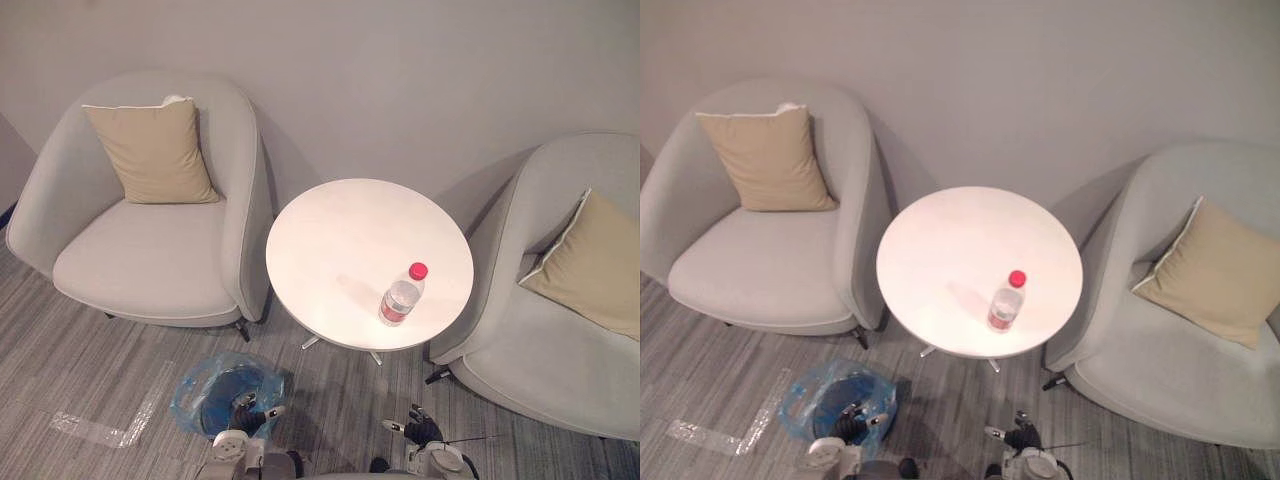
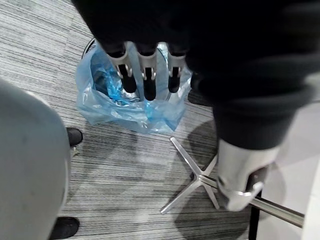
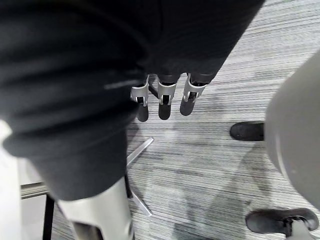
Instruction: Gather rubbish on tea table into small bin, then transfer packed bag to large trash can.
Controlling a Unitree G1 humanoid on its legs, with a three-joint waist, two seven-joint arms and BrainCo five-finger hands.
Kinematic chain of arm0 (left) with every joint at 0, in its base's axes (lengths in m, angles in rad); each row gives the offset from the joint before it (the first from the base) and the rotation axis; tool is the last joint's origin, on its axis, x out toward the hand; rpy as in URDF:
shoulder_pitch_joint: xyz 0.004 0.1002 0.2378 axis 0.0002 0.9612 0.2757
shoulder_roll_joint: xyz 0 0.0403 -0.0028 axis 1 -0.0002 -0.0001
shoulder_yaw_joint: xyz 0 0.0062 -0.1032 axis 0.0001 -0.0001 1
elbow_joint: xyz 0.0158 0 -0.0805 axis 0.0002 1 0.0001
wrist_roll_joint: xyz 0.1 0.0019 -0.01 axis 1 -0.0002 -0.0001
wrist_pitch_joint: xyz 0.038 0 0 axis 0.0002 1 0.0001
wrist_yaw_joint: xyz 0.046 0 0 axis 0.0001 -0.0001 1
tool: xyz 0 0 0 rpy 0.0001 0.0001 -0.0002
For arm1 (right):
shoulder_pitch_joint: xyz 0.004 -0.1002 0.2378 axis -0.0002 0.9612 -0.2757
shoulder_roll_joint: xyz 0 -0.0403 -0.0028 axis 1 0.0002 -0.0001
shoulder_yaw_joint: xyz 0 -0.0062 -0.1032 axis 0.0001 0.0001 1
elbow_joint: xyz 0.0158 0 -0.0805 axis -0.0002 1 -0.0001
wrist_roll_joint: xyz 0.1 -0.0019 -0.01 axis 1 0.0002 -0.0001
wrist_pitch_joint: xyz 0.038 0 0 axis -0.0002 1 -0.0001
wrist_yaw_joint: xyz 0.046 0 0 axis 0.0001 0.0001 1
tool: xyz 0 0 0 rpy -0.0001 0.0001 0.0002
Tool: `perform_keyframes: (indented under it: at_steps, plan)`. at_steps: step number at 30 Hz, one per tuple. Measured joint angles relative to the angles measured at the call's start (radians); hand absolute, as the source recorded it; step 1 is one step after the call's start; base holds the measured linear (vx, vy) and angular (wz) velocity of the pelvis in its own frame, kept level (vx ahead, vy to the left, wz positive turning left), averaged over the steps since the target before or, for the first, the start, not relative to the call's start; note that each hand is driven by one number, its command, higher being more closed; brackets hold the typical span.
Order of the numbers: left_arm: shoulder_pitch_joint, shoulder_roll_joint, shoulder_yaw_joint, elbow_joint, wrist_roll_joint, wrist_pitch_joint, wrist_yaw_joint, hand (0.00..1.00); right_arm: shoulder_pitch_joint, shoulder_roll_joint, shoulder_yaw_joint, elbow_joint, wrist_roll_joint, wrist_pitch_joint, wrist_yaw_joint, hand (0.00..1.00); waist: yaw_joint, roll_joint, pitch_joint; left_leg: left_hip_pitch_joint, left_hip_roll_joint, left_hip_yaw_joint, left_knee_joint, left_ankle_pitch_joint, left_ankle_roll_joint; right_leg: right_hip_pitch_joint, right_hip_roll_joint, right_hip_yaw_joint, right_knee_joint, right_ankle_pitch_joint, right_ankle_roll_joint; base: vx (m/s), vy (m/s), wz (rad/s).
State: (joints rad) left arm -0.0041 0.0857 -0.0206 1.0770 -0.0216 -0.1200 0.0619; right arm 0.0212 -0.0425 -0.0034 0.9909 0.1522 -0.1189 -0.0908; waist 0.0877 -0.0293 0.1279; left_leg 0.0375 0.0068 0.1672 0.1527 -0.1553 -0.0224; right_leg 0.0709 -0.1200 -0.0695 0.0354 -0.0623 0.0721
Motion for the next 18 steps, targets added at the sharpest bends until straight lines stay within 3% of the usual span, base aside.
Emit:
perform_keyframes:
  at_steps: [6, 9, 18]
  plan:
    - [0.008, 0.001, -0.001, 0.005, 0.002, -0.002, 0.002, 0.0, 0.088, -0.048, 0.029, -0.332, -0.047, -0.019, -0.023, 0.0, -0.008, 0.002, -0.008, 0.002, 0.007, -0.001, -0.016, 0.008, 0.007, 0.0, 0.013, 0.024, -0.028, 0.026, -0.01, -0.01, -0.019, -0.13]
    - [0.019, 0.017, -0.028, 0.006, 0.003, -0.004, 0.002, 0.0, 0.109, -0.058, 0.03, -0.49, -0.089, -0.036, -0.036, 0.0, -0.026, -0.008, -0.011, 0.009, 0.0, -0.008, -0.052, 0.034, 0.008, -0.002, 0.011, 0.023, -0.041, 0.044, -0.014, -0.07, -0.008, 0.02]
    - [0.032, 0.022, -0.038, -0.008, 0.035, -0.023, 0.0, 0.0, 0.096, -0.056, 0.061, -0.587, -0.234, -0.06, -0.053, 0.0, -0.025, -0.02, -0.015, 0.034, -0.016, -0.04, -0.184, 0.129, 0.001, -0.036, 0.004, 0.016, -0.04, 0.055, 0.008, -0.11, -0.028, 0.06]
